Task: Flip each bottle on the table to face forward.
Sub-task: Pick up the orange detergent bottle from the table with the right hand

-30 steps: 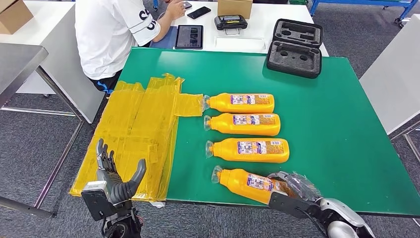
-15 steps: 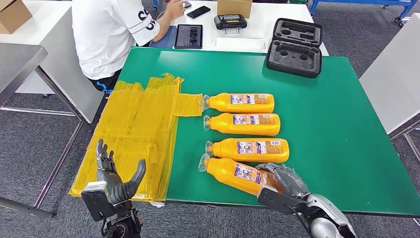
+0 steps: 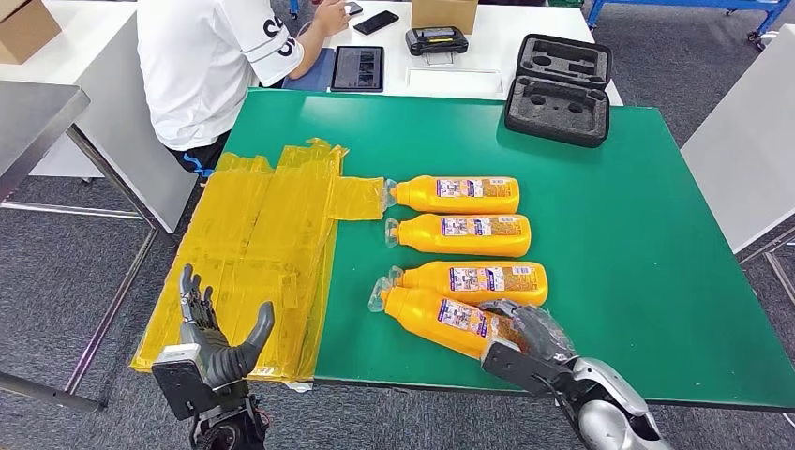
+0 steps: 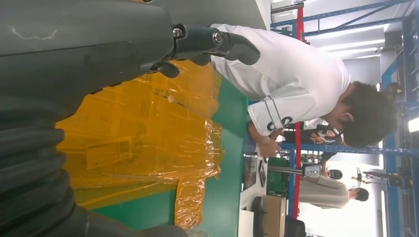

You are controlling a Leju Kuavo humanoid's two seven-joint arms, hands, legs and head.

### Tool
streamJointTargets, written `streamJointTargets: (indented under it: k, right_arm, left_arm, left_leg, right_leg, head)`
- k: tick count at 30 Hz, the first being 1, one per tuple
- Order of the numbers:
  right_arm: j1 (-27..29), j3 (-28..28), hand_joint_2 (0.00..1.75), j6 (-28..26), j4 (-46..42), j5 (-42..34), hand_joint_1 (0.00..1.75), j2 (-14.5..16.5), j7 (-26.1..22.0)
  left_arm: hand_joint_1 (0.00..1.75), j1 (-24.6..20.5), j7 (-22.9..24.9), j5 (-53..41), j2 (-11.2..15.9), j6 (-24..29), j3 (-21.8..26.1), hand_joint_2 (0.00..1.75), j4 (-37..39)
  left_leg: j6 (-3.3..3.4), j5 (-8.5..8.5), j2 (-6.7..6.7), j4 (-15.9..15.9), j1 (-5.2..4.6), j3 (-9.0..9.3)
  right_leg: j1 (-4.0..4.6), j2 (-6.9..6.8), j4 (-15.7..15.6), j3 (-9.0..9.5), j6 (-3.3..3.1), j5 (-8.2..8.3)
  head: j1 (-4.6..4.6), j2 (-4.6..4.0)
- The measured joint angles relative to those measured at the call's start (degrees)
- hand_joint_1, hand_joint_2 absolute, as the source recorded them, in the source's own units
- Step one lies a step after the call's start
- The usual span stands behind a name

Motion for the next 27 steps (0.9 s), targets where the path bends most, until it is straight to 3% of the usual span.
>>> streamJointTargets:
  k: [3, 6, 9, 13, 18, 27]
  right_arm:
    - [-0.03, -0.60, 1.75, -1.88, 0.07, -0.56, 1.75, 0.73, -2.04]
    - [0.10, -1.84, 1.75, -4.43, -0.14, -1.10, 1.75, 2.37, -6.14]
    - [0.38, -3.13, 1.75, -6.59, -0.79, -1.03, 1.75, 5.23, -10.71]
    - [0.46, -4.58, 1.75, -8.51, -1.75, -0.38, 1.75, 9.91, -14.42]
    - [0.74, -6.63, 1.75, -8.95, -2.48, -0.70, 1.75, 14.56, -16.91]
    - [1.25, -8.78, 1.75, -8.79, -2.55, -0.12, 1.75, 18.76, -18.25]
  left_arm:
    - [0.00, 0.32, 0.00, 4.26, -0.02, -4.73, 0.30, 1.75, -0.16]
    - [0.00, 0.83, 0.36, 11.07, -0.02, -14.78, 0.79, 1.75, -0.16]
    - [0.00, 0.90, 1.98, 14.90, 0.00, -23.54, 1.39, 1.75, -0.17]
    - [0.00, 0.66, 4.50, 17.52, 0.01, -31.45, 1.98, 1.75, -0.16]
    - [0.00, 0.15, 6.25, 19.25, 0.01, -36.20, 2.52, 1.75, 0.13]
    - [0.00, -0.44, 7.45, 21.42, 0.02, -39.65, 3.27, 1.75, 1.38]
  left_leg:
    - [0.00, 0.00, 0.00, 0.00, 0.00, 0.00]
    - [0.00, 0.00, 0.01, 0.00, 0.00, 0.00]
    - [-0.01, 0.00, 0.01, 0.00, 0.01, 0.00]
    - [-0.02, 0.01, 0.02, 0.00, 0.03, 0.00]
    - [-0.02, 0.02, 0.02, 0.00, 0.03, 0.00]
    - [-0.01, 0.01, 0.01, 0.00, 0.00, -0.02]
  right_leg:
    - [0.00, 0.00, 0.00, 0.00, 0.00, 0.00]
    - [0.00, 0.00, 0.00, -0.02, 0.00, 0.00]
    - [0.01, 0.01, 0.00, -0.03, 0.00, 0.00]
    - [0.02, 0.02, 0.01, -0.06, -0.01, -0.01]
    - [0.02, 0.01, 0.01, -0.06, -0.02, -0.01]
    - [-0.01, 0.01, 0.00, -0.07, -0.01, -0.01]
  head:
    - [0.00, 0.00]
    - [0.01, 0.00]
    - [0.01, 0.00]
    - [0.01, 0.00]
    - [0.01, 0.00]
    - [0.02, 0.00]
